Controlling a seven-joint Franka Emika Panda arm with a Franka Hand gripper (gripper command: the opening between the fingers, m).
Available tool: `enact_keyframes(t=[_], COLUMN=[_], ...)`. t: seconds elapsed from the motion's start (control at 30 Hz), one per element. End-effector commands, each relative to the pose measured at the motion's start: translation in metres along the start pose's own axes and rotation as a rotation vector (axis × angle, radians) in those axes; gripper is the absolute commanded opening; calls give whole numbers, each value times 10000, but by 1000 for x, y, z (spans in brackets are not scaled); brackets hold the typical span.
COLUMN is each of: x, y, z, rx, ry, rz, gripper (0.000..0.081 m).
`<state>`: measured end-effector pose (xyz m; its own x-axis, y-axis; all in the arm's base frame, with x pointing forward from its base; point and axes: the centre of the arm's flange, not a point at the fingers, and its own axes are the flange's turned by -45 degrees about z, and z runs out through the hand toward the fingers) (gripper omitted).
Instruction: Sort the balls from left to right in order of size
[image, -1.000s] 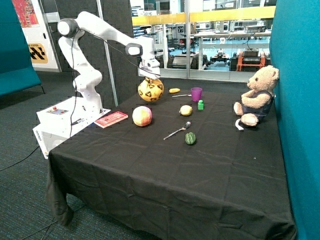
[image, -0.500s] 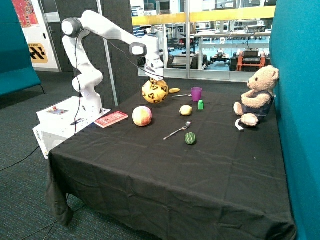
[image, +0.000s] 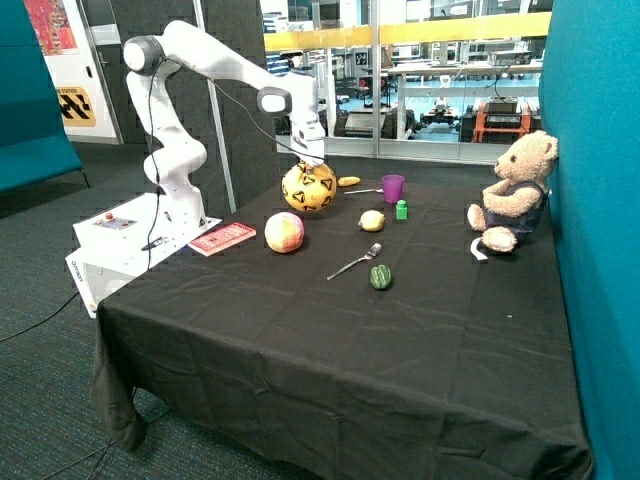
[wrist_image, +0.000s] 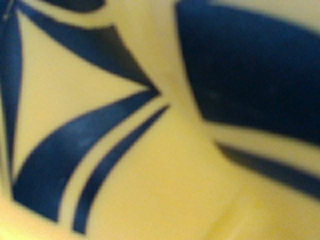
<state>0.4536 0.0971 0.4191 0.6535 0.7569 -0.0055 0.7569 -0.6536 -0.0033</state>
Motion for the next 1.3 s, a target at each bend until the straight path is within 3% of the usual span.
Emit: enact_keyframes(t=[0.0, 0.73, 0.9, 0.93, 1.0, 1.07, 1.2, 1.27], x=[-14, -25, -24, -23, -23, -23, -23, -23], y=[25, 29, 26, 26, 25, 26, 25, 25], z=[3, 16, 17, 18, 18, 18, 18, 18], rx=[-31, -30, -31, -31, -31, -31, -31, -31], ry=[56, 56, 56, 56, 56, 56, 56, 56], rz=[622, 782, 698, 690, 687, 683, 662, 660], gripper=[0, 0, 71, 116, 329, 467, 606, 601])
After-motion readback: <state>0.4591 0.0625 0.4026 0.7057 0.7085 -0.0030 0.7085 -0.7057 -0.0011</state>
